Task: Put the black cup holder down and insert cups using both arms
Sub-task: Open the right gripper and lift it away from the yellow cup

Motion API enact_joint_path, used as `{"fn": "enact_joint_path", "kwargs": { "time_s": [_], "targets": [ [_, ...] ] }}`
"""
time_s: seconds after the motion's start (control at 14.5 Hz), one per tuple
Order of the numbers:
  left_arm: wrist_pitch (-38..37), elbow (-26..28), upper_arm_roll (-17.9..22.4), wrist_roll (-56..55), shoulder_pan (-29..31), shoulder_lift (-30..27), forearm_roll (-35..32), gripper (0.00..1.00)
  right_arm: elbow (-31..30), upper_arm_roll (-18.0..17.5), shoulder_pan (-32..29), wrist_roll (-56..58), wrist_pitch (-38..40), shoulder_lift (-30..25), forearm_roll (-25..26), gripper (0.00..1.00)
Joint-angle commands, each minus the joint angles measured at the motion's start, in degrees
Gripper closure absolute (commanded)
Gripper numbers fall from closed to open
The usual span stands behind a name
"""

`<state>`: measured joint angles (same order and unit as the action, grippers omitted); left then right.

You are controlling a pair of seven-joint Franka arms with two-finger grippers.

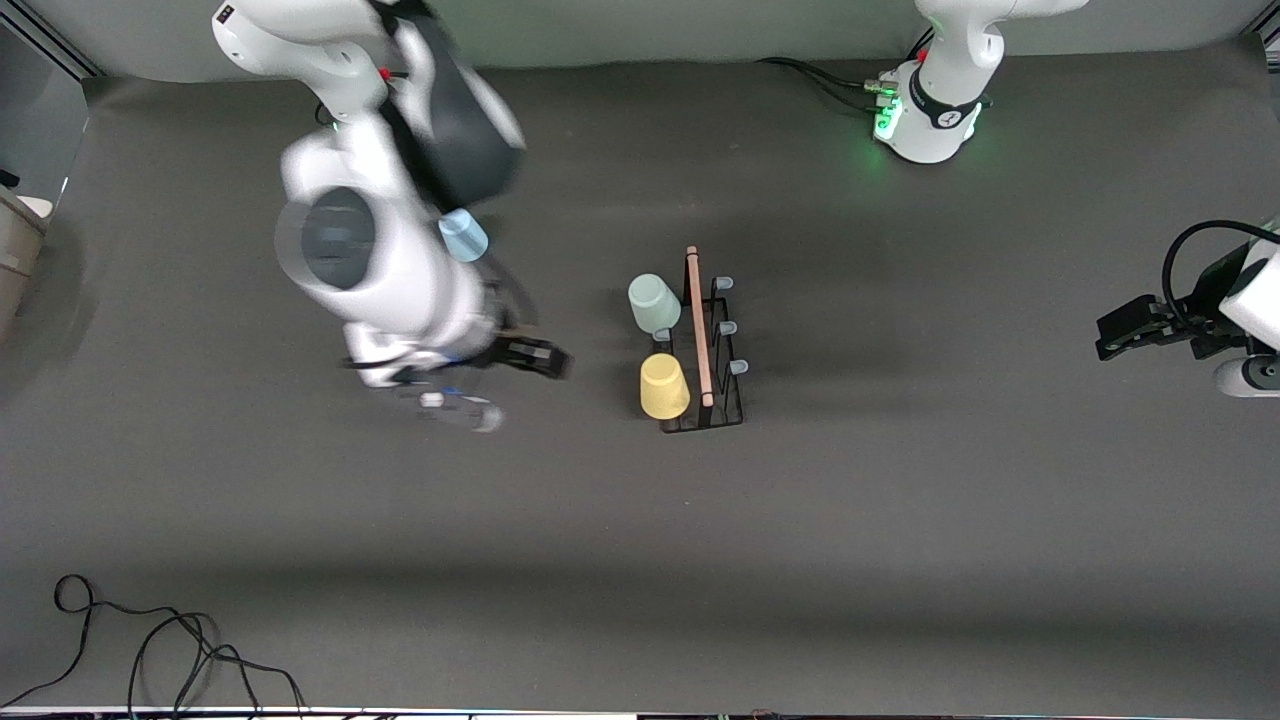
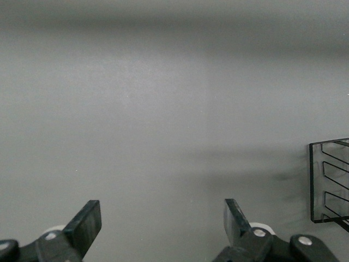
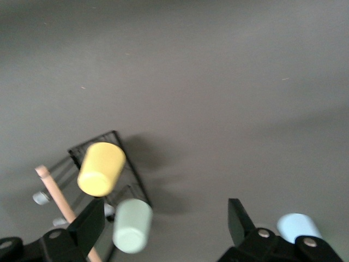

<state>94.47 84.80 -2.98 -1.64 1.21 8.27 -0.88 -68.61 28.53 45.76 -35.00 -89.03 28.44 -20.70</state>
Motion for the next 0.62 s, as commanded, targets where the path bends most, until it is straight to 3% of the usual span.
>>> {"fn": "enact_joint_path", "kwargs": {
  "time_s": [0.0, 0.14, 0.28, 0.55],
  "targets": [
    [-0.2, -0.2, 0.1, -0.4, 0.0, -0.5, 0.6, 0.0, -1.2, 3.8, 0.0, 11.0, 7.4, -4.4, 5.6, 0.0],
    [-0.2, -0.2, 0.1, -0.4, 0.0, -0.5, 0.5, 0.0, -1.2, 7.8, -0.1, 21.4, 10.9, -6.8, 9.0, 0.0],
    [-0.2, -0.1, 0.1, -0.3, 0.0, -0.5, 0.5, 0.0, -1.2, 14.1, -0.1, 30.3, 13.7, -8.4, 9.0, 0.0],
    [0.0, -0.1, 0.1, -0.4, 0.0, -0.4, 0.5, 0.0, -1.2, 22.3, 0.0, 38.1, 15.0, -10.0, 9.0, 0.0]
  ]
}}
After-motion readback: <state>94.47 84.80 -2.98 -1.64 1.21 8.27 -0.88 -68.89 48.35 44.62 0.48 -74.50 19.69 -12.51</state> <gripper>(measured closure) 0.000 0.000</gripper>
